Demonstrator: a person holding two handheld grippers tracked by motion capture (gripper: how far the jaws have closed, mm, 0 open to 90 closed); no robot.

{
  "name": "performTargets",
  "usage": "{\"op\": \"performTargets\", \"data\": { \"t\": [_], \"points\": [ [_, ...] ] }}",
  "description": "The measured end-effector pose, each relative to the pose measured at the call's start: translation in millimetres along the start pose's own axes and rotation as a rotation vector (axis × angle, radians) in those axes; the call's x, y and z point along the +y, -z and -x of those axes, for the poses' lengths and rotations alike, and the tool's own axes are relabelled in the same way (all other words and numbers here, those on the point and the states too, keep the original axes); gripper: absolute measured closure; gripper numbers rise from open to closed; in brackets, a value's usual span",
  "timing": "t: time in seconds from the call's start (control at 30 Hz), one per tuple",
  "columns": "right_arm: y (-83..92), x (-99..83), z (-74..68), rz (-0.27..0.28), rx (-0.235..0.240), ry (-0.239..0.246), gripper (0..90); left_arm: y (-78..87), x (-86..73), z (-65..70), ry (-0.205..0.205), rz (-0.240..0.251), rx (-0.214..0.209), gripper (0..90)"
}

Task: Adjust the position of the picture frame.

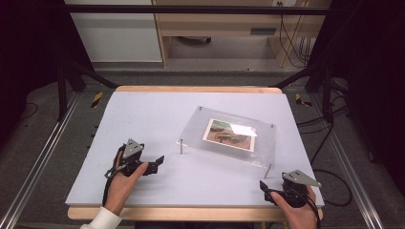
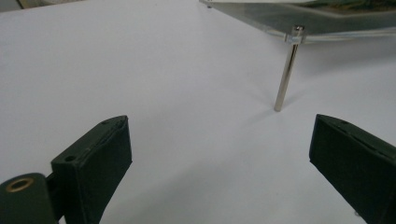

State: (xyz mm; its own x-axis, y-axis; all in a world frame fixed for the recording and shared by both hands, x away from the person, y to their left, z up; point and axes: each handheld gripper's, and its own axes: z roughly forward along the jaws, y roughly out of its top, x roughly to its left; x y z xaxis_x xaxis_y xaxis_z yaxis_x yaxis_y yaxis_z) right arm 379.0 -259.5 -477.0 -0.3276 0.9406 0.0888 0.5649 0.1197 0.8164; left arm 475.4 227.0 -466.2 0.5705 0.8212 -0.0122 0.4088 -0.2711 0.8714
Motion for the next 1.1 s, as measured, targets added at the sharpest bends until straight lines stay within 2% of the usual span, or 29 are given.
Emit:
{"op": "performTargets", "data": {
  "t": [0.13, 0.2, 0.33, 0.37, 0.53, 0.87, 0.93, 0.97, 1.1],
  "points": [
    [-2.0, -0.1, -1.5, -0.007, 0.011, 0.015, 21.6, -2.5, -2.1, 8.5, -0.069, -0.014, 0.049, 5.4],
    [-2.8, -0.1, -1.8, -0.003, 0.015, 0.02, 28.0, -4.2, -1.9, 12.3, -0.077, -0.016, 0.051, 5.6],
    [-5.4, 0.4, -1.5, -0.002, 0.013, 0.021, 33.4, -6.1, -1.1, 18.5, -0.097, -0.006, 0.044, 4.8],
    [-6.1, 0.7, -1.1, -0.001, 0.013, 0.016, 35.0, -6.3, -0.8, 20.2, -0.107, -0.009, 0.04, 4.8],
    [-14.2, 4.0, 0.7, 0.01, 0.024, 0.001, 45.3, -7.9, -0.1, 32.2, -0.099, -0.013, -0.009, 5.0],
    [-21.3, 7.4, 4.0, 0.037, 0.037, -0.004, 57.9, -10.5, 3.0, 48.9, -0.13, -0.024, -0.064, 6.2],
    [-22.1, 8.4, 5.7, 0.052, 0.032, -0.016, 60.9, -11.1, 2.9, 51.1, -0.132, -0.025, -0.071, 6.2],
    [-22.9, 10.1, 7.8, 0.075, 0.036, -0.024, 64.5, -11.1, 3.2, 52.1, -0.134, -0.024, -0.075, 6.2],
    [-23.5, 11.9, 9.6, 0.103, 0.056, -0.037, 68.9, -11.0, 4.8, 56.4, -0.129, -0.014, -0.089, 6.4]
  ]
}}
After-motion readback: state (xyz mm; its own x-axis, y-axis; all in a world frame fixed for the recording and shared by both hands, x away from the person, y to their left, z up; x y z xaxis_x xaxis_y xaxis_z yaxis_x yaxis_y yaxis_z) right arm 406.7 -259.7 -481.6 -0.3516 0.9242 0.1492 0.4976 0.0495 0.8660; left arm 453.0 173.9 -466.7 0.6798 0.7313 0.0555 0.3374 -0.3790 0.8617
